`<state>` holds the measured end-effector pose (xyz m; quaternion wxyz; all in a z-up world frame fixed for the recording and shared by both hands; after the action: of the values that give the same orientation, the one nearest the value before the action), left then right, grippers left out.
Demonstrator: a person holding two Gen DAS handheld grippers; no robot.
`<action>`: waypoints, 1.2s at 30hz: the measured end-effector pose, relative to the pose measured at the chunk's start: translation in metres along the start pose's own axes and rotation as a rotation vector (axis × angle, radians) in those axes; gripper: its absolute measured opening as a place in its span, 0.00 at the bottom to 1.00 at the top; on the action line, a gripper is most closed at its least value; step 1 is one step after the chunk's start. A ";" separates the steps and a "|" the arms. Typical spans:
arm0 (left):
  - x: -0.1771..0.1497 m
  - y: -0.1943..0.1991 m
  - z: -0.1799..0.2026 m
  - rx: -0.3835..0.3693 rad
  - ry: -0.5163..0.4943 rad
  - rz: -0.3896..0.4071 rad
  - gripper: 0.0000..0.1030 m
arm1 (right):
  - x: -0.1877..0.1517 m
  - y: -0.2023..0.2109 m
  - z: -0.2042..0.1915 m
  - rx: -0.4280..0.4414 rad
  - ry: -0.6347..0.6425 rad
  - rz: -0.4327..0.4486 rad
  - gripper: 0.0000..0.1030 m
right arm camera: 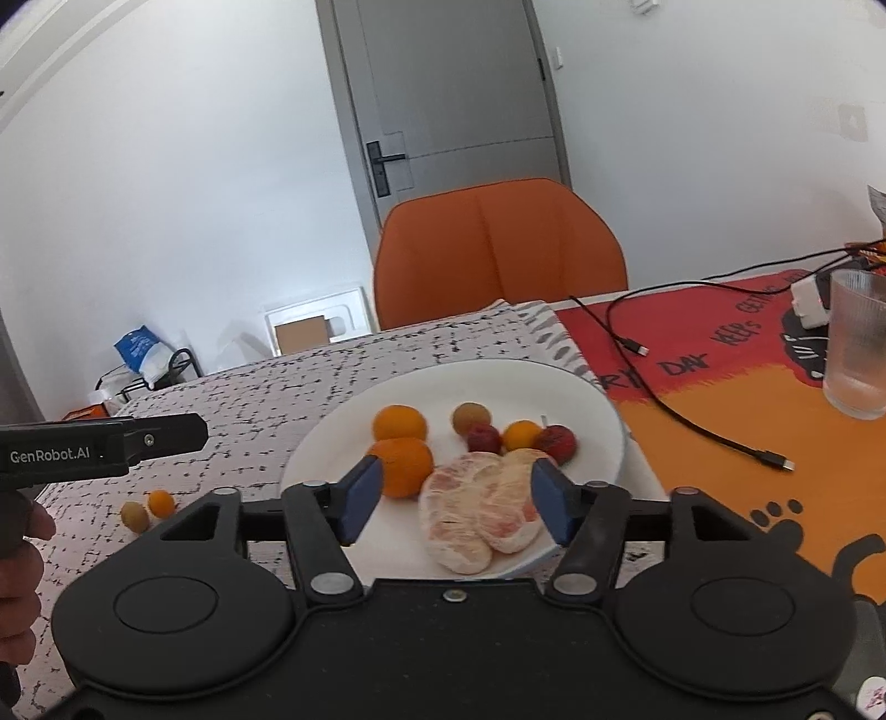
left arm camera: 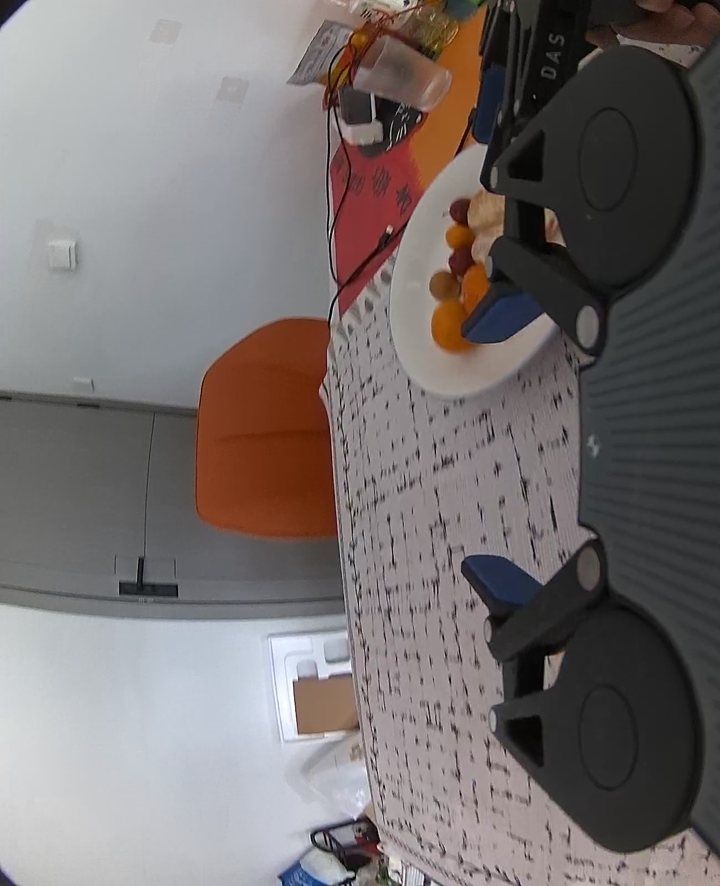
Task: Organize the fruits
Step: 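Move both open tools back over the kiwi and tangerine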
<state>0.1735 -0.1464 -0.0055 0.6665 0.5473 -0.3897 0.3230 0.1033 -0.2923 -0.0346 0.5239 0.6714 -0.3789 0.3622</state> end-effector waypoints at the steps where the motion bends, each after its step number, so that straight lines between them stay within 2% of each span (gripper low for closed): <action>1: 0.000 0.001 -0.003 0.008 0.003 -0.001 0.80 | 0.000 -0.001 -0.003 0.006 0.003 -0.001 0.64; 3: -0.002 0.004 -0.011 0.022 0.011 -0.002 0.81 | -0.001 -0.002 -0.008 0.017 0.006 0.000 0.73; 7: -0.007 0.010 -0.024 0.045 0.026 -0.004 0.81 | -0.001 -0.004 -0.019 0.037 0.020 -0.006 0.81; 10: -0.011 0.012 -0.034 0.057 0.039 -0.013 0.83 | -0.002 -0.006 -0.027 0.051 0.022 -0.008 1.00; 14: -0.018 0.013 -0.045 0.076 0.042 -0.024 0.89 | -0.001 -0.007 -0.038 0.062 0.041 -0.011 1.00; 31: -0.043 0.002 -0.083 0.140 0.092 -0.087 0.89 | -0.008 -0.026 -0.072 0.092 0.092 -0.073 1.00; 36: -0.046 -0.002 -0.092 0.154 0.111 -0.098 0.89 | -0.010 -0.030 -0.080 0.126 0.097 -0.089 1.00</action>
<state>0.1681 -0.0565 -0.0557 0.6581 0.5966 -0.2988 0.3488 0.1186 -0.2077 -0.0409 0.5138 0.7010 -0.2993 0.3938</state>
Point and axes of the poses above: each gripper's, at about its wrist camera, not at the fingertips, and y roughly against the way its jaws point, z to its right, x to its top, the point moved 2 cm from there along -y, roughly the way its jaws point, and after that the axes turned 2 degrees about y, right-handed, at the moved point
